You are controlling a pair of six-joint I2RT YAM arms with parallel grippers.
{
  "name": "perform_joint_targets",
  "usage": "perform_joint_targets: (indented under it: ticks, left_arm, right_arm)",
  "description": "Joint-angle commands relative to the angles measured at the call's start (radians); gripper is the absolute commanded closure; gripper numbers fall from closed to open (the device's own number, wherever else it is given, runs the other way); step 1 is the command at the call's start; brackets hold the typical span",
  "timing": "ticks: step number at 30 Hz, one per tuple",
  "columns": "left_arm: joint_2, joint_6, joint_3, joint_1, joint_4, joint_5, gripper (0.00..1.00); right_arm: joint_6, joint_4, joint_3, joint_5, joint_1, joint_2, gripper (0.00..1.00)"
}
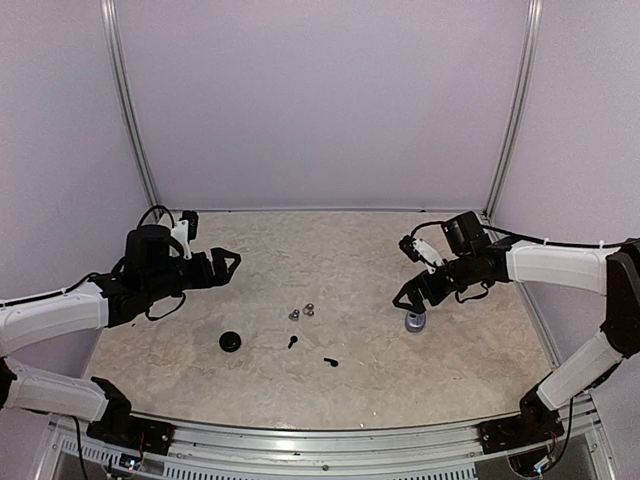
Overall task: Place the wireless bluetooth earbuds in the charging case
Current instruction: Pick up the charging case from the center of the board.
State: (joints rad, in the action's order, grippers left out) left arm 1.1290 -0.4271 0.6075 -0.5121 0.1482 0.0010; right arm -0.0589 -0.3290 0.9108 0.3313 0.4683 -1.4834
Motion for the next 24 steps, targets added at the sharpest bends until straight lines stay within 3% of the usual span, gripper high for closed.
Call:
perform_joint_targets:
  ticks: [1, 5, 11, 24]
  left_arm:
    - [0.009, -0.038, 0.041, -0.039, -0.176, -0.009, 0.01]
    - [0.009, -0.119, 0.087, -0.152, -0.411, -0.177, 0.01]
    - [0.046, -0.251, 0.106, -0.178, -0.602, -0.244, 0.05]
    - [0.237, -0.298, 0.106, -0.258, -0.626, -0.255, 0.29]
  right_arm:
    - [-0.004, -0.018, 0.036, 0.039, 0.024, 0.001, 0.01]
    - [-0.002, -0.014, 0.058, 0.054, 0.025, 0.013, 0.01]
    - [0.003, -0.004, 0.072, 0.072, 0.026, 0.021, 0.01]
    - [0.011, 0.021, 0.053, 0.084, 0.026, 0.023, 0.01]
